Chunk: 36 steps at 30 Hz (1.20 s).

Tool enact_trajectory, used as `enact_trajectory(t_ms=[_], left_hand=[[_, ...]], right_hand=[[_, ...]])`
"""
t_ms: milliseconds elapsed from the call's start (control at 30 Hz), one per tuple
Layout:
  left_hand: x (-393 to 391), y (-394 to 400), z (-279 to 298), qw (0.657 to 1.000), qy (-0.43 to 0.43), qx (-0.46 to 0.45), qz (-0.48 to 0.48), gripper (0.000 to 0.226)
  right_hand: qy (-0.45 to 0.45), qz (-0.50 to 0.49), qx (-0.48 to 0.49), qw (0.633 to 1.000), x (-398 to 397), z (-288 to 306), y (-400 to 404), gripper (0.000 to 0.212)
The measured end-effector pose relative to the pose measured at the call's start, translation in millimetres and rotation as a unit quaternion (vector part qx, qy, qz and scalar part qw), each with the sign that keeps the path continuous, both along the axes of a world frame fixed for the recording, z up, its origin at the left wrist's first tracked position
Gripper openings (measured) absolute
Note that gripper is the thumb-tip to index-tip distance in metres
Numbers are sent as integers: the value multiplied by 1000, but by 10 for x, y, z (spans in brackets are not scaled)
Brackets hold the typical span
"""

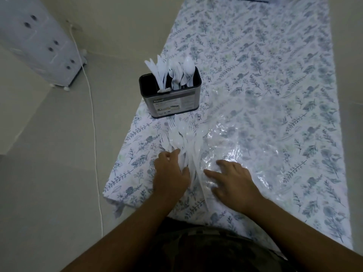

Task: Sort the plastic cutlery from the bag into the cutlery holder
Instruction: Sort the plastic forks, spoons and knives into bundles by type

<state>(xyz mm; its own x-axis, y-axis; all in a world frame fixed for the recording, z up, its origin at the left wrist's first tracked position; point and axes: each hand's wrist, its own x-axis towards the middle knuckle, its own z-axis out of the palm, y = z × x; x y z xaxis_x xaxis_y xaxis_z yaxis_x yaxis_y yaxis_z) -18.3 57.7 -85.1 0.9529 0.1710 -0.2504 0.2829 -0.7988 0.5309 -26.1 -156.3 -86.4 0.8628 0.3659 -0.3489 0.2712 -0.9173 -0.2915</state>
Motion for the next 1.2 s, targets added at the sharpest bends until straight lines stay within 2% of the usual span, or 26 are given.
enact_trajectory(t_ms=[67, 133, 300, 400, 467, 533, 633, 667, 767, 800, 867, 967, 1067, 1200], left_hand=[[-8, 21, -24, 1000, -9, -13, -4, 61], [-25, 39, -36, 999, -24, -22, -8, 56], [-91, 78, -50, 999, -45, 13, -20, 32], [-88, 75, -38, 998, -46, 41, -30, 28], [-62, 46, -12, 997, -36, 52, -39, 30], [-17, -3, 11, 996, -16, 66, -55, 37], [66, -91, 49, 994, 25, 83, -59, 38], [85, -114, 59, 996, 31, 74, -49, 36], [92, -149, 99, 999, 30, 36, -17, 31], [83, -145, 105, 999, 31, 18, -6, 30], [56, -122, 117, 999, 33, -21, 16, 30], [38, -108, 180, 996, 8, -86, 33, 28], [35, -182, 275, 992, -15, -127, 22, 27], [23, -299, 308, 981, 18, -192, 27, 28]], right_hand=[[33, -40, 32, 998, 40, 87, 75, 46], [82, -128, 75, 986, 110, 158, 204, 43], [157, -219, 76, 960, 271, 103, 488, 44], [162, -271, 134, 939, 286, 109, 493, 27], [155, -309, 180, 921, 259, 95, 437, 23], [149, -362, 254, 884, 230, 124, 383, 26], [173, -448, 364, 798, 210, 175, 317, 35], [184, -459, 369, 787, 202, 178, 292, 38], [208, -473, 340, 786, 173, 176, 267, 53], [209, -482, 350, 776, 175, 170, 260, 44], [213, -501, 380, 748, 195, 227, 249, 11], [241, -504, 431, 709, 224, 300, 282, 23], [269, -482, 469, 690, 217, 416, 382, 23], [347, -462, 496, 648, 168, 500, 445, 24]])
